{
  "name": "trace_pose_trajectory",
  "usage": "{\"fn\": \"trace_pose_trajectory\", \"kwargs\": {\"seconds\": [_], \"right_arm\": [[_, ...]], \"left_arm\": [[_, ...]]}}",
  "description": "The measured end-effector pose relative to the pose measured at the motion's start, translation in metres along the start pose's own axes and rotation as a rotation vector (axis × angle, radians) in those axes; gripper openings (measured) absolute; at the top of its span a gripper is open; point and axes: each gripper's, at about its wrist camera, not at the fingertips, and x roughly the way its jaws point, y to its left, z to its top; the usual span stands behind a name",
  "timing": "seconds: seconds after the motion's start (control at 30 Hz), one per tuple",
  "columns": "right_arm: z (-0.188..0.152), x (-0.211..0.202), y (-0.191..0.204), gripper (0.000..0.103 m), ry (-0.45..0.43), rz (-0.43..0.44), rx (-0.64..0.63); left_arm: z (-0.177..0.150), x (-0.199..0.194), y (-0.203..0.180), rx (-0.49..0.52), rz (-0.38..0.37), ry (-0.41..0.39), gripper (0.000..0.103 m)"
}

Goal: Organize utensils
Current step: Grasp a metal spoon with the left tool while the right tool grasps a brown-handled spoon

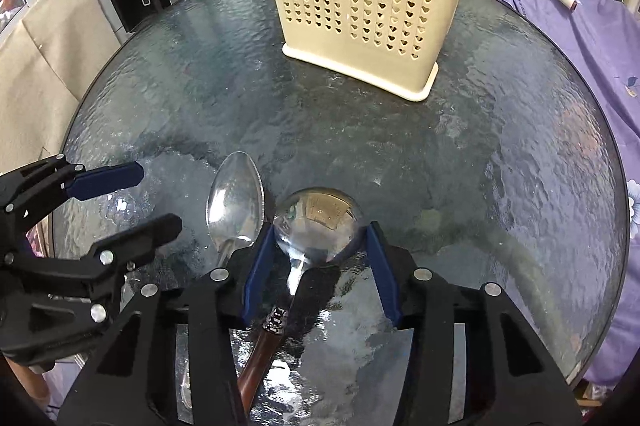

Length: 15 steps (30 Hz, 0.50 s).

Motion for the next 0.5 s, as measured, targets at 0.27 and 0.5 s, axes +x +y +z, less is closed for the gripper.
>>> {"fn": "trace_pose_trajectory", "kwargs": {"seconds": [0.27,0.5], "right_arm": [[-0.006,-0.005,-0.029,0.047,-0.003,-0.017,0.056],[-0.013,-0.008,-0.043,0.047,-0.009,-0.025,0.072]], "left_arm": [[0.008,0.007,-0.026,0.035,-0.019,0.006,0.053],[0.016,0.019,-0.039,0.026,-0.016,0.018,0.053]]}}
